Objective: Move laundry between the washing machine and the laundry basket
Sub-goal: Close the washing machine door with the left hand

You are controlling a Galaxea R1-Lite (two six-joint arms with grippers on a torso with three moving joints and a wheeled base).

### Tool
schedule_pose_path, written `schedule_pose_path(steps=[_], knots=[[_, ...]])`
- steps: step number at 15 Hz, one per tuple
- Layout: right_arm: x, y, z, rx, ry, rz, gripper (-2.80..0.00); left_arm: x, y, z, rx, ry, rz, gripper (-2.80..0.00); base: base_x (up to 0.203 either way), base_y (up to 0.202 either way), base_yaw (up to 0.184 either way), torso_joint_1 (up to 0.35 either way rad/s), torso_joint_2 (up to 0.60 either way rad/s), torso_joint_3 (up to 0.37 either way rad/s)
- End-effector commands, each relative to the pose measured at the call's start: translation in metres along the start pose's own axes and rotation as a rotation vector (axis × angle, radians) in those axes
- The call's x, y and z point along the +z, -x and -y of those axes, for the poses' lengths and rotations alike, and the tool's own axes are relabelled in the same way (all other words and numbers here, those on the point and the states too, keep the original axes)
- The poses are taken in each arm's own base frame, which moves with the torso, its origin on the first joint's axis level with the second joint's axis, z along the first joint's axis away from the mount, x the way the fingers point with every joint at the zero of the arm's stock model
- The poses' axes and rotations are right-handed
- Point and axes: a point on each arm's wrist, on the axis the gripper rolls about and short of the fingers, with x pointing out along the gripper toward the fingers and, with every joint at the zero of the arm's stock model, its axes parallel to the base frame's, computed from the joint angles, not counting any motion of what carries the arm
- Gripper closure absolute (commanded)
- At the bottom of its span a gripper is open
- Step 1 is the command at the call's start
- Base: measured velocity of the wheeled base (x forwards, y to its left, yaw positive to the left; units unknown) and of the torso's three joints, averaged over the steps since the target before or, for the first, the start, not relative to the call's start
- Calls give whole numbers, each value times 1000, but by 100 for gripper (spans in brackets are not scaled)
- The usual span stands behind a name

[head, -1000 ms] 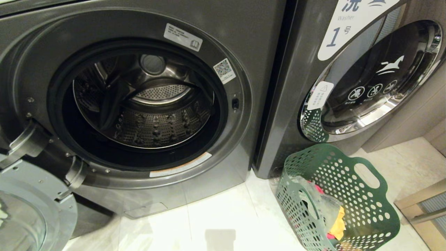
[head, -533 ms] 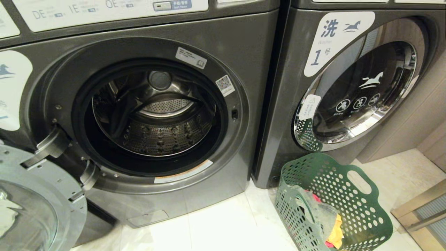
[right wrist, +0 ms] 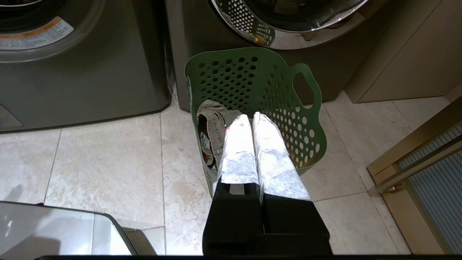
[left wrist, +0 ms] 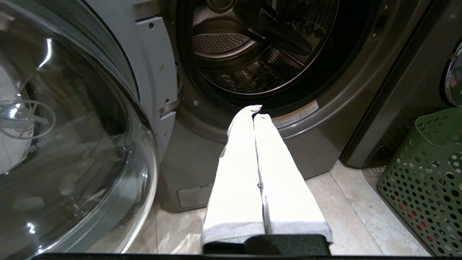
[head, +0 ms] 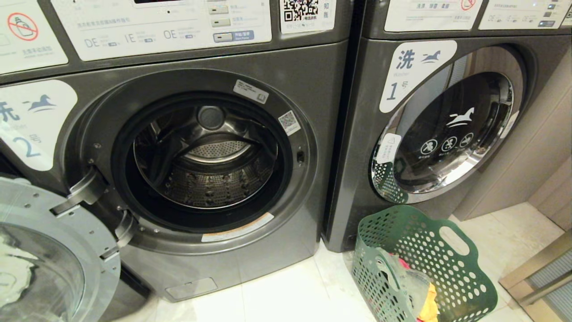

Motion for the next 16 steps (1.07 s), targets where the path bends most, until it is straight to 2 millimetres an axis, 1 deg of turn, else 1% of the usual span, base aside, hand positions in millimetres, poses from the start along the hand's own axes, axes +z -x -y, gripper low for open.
schedule_pose_path(steps=[1,5,7,12,14,16], knots=[[0,0,0,-3,1,-1,0,-11,-2,0,1,0,-39,0,0,0,0,2,4,30],[0,0,0,-8,1,-2,0,-11,-2,0,1,0,-39,0,0,-1,13,1,1,1],[0,0,0,-6,1,-2,0,-11,-2,0,1,0,-39,0,0,-8,146,1,3,5],[0,0,0,-6,1,-2,0,-11,-2,0,3,2,-41,0,0,-9,196,2,1,4],[0,0,0,-6,1,-2,0,-11,-2,0,3,2,-40,0,3,-2,89,4,4,1],[0,0,0,-6,1,-2,0,-11,-2,0,2,2,-40,0,0,0,0,0,0,0]])
